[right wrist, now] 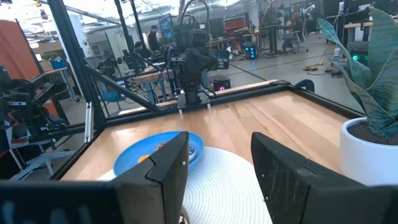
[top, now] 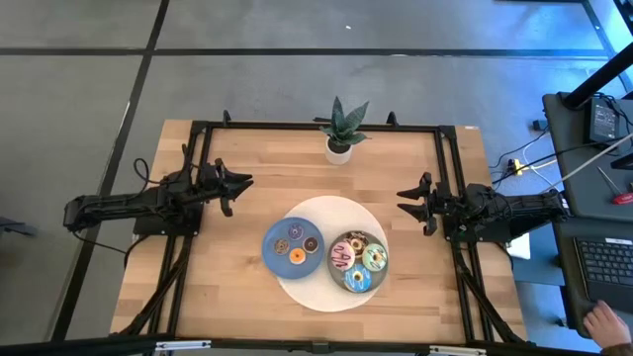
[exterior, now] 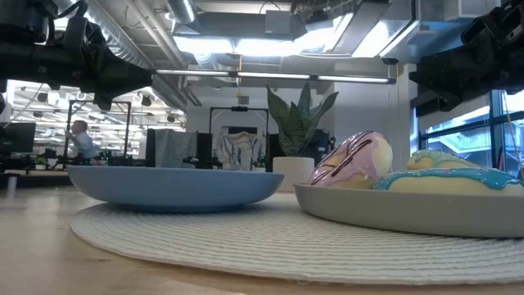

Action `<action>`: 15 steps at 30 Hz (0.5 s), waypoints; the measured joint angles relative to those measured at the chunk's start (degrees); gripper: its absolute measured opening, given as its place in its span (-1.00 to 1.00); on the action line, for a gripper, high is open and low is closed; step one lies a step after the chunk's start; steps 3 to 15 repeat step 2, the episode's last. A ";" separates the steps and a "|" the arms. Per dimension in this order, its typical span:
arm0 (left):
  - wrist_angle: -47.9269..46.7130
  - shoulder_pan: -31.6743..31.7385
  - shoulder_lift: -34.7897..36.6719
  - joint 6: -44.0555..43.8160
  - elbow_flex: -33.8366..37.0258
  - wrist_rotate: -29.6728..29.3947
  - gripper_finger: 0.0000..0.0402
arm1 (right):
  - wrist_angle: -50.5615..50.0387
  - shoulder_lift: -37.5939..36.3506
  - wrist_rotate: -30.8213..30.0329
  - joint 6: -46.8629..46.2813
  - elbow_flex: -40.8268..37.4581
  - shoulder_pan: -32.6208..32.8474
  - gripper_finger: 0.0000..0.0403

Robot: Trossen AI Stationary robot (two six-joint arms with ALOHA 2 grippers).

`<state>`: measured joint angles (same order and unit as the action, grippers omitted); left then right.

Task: Pick & Place donuts
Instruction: Return to Home Position

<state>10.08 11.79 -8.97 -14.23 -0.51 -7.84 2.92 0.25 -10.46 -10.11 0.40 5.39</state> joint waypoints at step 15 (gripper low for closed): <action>-0.01 0.00 0.00 0.00 0.00 0.00 -0.56 | 0.00 0.00 0.00 -0.04 0.00 -0.01 -0.13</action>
